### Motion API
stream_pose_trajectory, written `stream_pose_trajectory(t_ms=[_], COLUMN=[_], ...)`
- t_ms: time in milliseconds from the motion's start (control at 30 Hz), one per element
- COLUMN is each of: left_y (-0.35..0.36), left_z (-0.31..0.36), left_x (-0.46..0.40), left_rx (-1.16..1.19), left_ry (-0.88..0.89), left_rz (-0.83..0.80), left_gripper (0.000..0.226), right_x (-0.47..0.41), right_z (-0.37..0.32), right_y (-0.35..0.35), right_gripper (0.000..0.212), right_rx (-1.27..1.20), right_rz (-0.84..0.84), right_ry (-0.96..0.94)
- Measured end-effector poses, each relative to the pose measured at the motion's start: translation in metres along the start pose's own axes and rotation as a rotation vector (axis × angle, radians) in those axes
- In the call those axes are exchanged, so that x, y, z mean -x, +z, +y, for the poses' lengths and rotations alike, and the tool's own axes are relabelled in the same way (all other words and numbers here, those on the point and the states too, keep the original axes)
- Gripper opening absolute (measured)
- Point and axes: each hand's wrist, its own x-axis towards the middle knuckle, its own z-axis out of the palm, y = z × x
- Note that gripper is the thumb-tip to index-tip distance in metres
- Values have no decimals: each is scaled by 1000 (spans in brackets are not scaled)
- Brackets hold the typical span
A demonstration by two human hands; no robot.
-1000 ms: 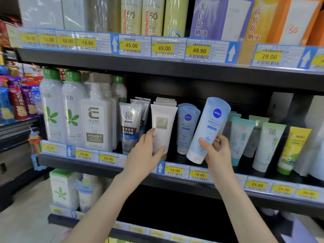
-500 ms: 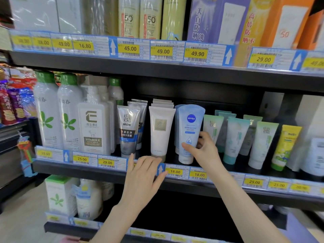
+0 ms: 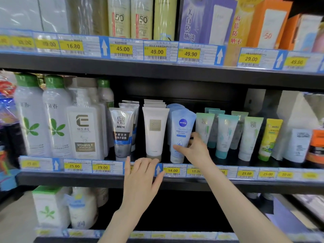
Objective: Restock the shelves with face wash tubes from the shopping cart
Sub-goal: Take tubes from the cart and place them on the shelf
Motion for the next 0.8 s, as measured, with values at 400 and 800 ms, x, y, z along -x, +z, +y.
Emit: stream_pose_trajectory(t_ms=[400,800], left_y=[0,-7], left_z=[-3,3], left_x=[0,-8], left_rx=[6,-108], left_ry=[-36,6], left_rz=[-70,-106], left_gripper=[68,50], right_x=[-1,15], right_z=[-2,7], right_y=[0,-26], right_gripper=[42,52], right_rx=[25,80], right_rz=[-47,32], right_ry=[62,-3])
